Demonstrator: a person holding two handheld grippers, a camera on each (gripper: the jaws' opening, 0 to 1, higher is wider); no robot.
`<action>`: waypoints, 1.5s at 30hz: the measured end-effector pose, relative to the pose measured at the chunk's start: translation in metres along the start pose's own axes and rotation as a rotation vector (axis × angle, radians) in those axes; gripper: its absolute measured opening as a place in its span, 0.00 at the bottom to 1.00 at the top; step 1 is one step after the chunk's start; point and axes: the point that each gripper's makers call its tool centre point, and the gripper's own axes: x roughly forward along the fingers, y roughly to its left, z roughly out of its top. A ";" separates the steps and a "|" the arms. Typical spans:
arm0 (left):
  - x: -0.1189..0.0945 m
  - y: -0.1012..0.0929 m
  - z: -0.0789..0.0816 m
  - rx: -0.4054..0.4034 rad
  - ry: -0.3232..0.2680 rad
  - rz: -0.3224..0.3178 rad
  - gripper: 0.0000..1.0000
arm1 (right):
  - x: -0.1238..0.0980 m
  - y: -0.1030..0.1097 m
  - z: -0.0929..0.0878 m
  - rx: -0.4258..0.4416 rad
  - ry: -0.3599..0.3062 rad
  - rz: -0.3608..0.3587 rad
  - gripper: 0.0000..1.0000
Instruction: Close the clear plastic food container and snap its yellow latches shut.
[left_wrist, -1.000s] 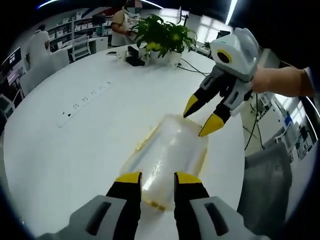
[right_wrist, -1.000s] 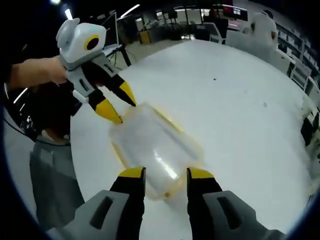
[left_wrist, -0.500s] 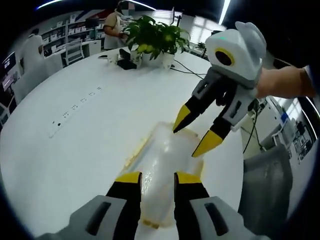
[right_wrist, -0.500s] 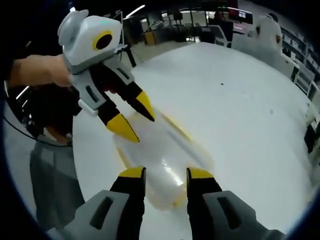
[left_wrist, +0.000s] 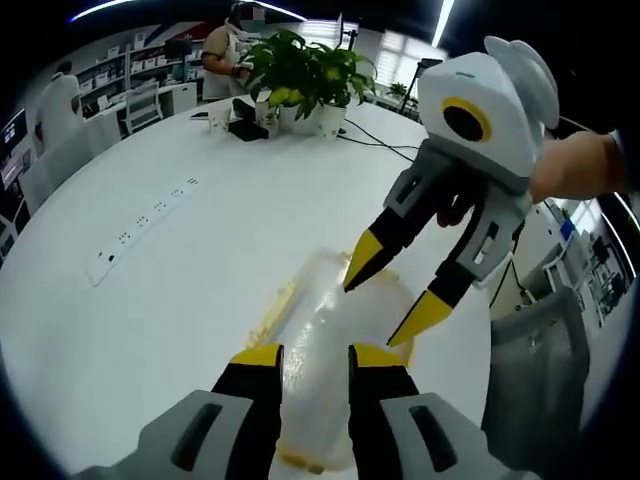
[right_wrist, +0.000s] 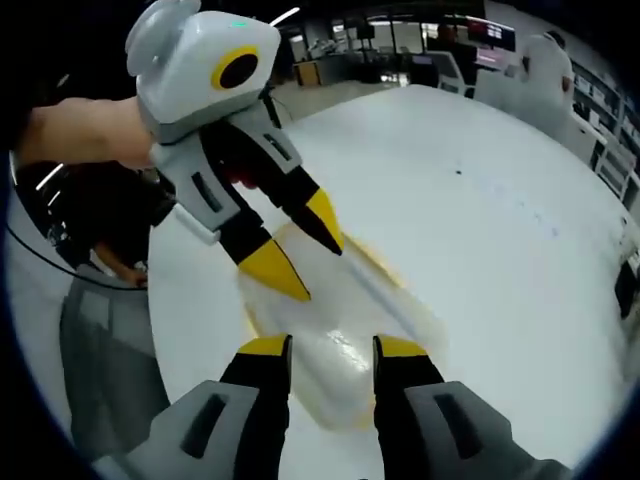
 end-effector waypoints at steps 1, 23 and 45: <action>0.001 0.001 0.000 0.001 -0.001 0.000 0.19 | 0.001 0.000 0.001 -0.003 0.000 0.002 0.29; 0.010 0.009 0.010 0.046 0.024 -0.011 0.24 | 0.006 0.020 -0.001 -0.166 0.004 0.033 0.39; 0.016 0.001 0.016 0.105 0.060 -0.080 0.27 | 0.011 0.021 -0.007 -0.367 0.002 -0.041 0.41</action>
